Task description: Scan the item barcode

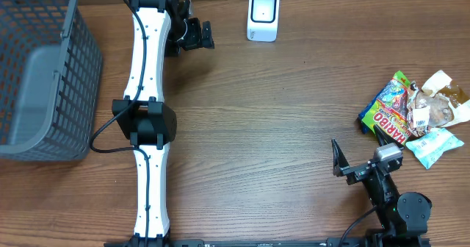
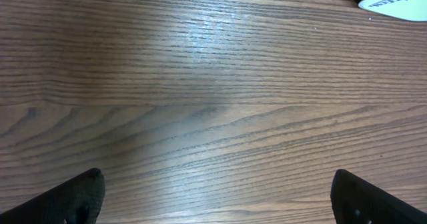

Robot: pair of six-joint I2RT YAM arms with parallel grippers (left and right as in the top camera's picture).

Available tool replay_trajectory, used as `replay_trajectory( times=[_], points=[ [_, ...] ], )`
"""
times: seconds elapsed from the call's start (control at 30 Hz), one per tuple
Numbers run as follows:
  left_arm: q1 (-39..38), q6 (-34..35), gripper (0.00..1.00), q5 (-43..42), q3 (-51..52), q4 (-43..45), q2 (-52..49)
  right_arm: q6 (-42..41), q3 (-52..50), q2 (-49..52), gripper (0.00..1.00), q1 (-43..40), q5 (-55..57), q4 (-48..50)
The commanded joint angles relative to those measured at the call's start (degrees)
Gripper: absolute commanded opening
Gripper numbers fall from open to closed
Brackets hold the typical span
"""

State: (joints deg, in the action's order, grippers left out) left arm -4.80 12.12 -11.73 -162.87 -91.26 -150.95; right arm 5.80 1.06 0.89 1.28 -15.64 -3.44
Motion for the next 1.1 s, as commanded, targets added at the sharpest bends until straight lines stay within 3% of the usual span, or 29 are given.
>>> replay_trajectory(
  times=[0.0,0.67,0.73,0.83,0.93,1.07],
  points=[
    [-0.1,0.3,1.00,0.2,-1.1,0.0,2.2,0.0,-0.6,-0.7,1.00,0.6,0.6,0.2],
    [-1.4,0.3,1.00,0.4,-1.1,0.0,4.1,0.0,-0.6,-0.7,1.00,0.6,0.6,0.2],
    [-2.9,0.2,1.00,1.3,-1.1,0.0,7.0,0.0,-0.6,-0.7,1.00,0.6,0.6,0.2],
    [-4.8,-0.3,1.00,9.5,0.6,1.6,12.5,0.0,-0.6,-0.7,1.00,0.6,0.6,0.2],
    [-6.5,-0.5,1.00,15.3,7.6,7.7,20.7,0.0,-0.6,-0.7,1.00,0.6,0.6,0.2],
    [-7.2,-3.3,1.00,16.2,23.2,19.8,34.1,0.0,-0.6,-0.7,1.00,0.6,0.6,0.2]
  ],
)
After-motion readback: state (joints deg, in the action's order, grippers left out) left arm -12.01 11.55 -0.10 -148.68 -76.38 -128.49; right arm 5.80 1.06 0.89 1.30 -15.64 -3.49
